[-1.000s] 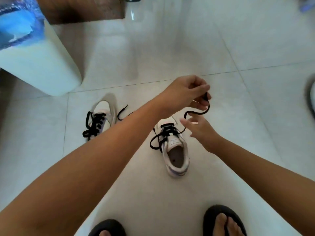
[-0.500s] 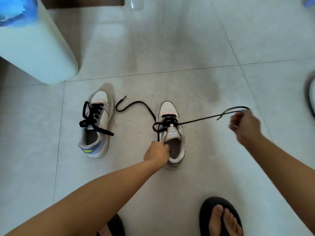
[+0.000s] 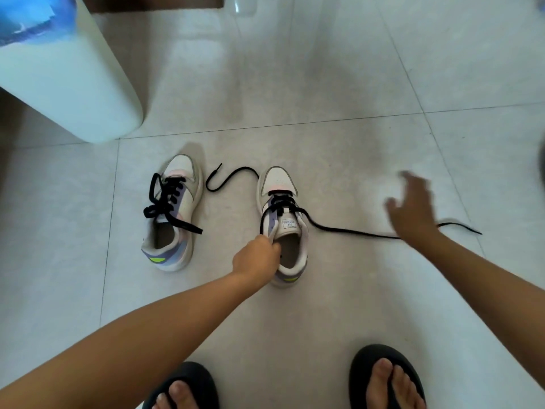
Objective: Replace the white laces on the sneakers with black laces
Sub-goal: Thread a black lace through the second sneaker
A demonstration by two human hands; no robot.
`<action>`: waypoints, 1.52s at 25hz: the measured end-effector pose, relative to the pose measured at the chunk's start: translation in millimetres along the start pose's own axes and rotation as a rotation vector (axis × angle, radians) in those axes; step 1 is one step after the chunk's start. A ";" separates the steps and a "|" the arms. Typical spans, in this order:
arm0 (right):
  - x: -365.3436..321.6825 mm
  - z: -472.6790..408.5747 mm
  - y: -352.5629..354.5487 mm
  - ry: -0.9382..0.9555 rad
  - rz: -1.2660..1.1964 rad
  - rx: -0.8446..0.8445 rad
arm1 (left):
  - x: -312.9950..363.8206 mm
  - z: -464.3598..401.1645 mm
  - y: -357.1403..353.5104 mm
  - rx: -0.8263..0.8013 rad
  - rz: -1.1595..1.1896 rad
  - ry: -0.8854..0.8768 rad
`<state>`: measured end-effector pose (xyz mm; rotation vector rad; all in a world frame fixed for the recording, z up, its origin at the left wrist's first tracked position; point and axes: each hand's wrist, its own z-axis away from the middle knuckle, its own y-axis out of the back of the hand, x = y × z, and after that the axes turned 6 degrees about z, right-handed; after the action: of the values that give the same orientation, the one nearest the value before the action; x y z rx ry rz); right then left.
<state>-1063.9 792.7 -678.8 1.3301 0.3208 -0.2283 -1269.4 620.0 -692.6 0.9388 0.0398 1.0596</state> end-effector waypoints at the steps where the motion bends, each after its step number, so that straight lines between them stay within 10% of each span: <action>1: -27.5 8.9 -13.6 0.192 -0.068 -0.214 | -0.3 1.5 0.0 0.011 -0.027 -0.025; 7: -87.3 30.1 -36.2 0.225 -0.263 -0.802 | -4.8 12.7 11.1 0.111 -0.128 -0.136; 15: -103.4 49.5 15.7 0.440 -0.313 -0.685 | -0.4 43.1 55.2 0.169 -0.142 -0.252; 21: -101.3 60.1 96.1 0.388 -0.615 -1.141 | 5.4 96.5 96.1 0.211 -0.034 -0.256; 38: -111.1 81.6 108.1 0.496 -0.408 -0.710 | 0.8 107.2 99.3 0.261 0.206 -0.158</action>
<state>-1122.6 735.6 -524.0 0.5878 0.9968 -0.1009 -1292.9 567.6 -558.2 1.2818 -0.0520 1.1847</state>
